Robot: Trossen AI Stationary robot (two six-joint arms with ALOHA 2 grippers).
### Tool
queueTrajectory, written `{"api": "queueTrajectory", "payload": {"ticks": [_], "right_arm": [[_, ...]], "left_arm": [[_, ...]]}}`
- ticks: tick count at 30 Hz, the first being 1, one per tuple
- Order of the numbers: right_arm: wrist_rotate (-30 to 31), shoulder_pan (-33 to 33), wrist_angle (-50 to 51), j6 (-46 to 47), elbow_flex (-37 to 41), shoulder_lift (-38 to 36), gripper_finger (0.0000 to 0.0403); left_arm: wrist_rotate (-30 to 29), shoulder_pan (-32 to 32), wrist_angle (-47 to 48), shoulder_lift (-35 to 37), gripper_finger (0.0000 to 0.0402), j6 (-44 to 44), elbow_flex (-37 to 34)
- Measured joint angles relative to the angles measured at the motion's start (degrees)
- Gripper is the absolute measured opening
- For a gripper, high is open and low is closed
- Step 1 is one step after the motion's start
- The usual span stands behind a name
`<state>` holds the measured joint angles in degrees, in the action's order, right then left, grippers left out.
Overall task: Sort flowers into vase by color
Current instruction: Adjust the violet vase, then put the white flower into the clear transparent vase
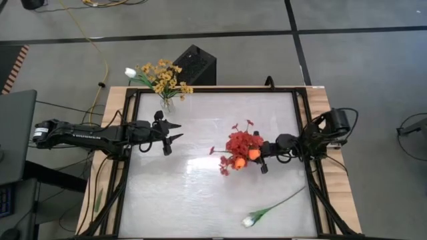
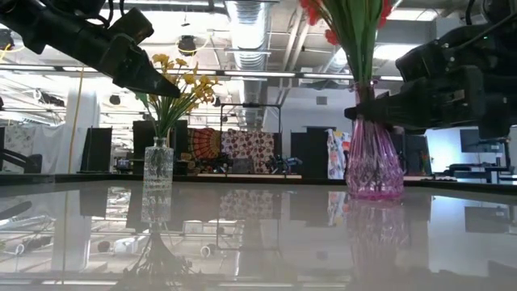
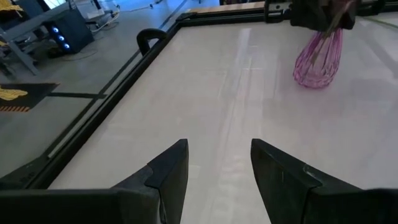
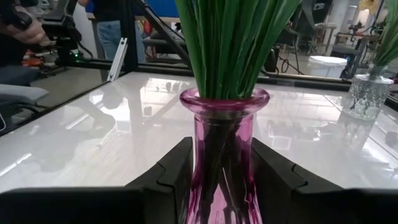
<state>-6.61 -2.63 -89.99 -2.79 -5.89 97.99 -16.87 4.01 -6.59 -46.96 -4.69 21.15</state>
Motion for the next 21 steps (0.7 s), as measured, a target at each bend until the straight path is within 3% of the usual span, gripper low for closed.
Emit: {"api": "queueTrajectory", "payload": {"ticks": [8,15,17,21], "right_arm": [[0.5,0.52,0.06,1.75,-0.22,0.1,0.0161],[2.0,1.77,2.3,7.76,-0.15,0.16,0.0361],[2.37,2.21,2.79,7.9,-0.13,0.16,0.0386],[1.86,2.84,2.82,7.06,-0.12,0.16,0.0372]], "left_arm": [[-0.03,0.0,0.88,0.0,0.0164,0.94,0.0],[-0.16,0.0,0.87,0.0,0.0164,1.07,0.0],[-0.23,0.0,0.84,0.0,0.0164,1.07,0.0],[-0.32,0.0,0.9,0.0,0.0164,1.07,0.0]]}}
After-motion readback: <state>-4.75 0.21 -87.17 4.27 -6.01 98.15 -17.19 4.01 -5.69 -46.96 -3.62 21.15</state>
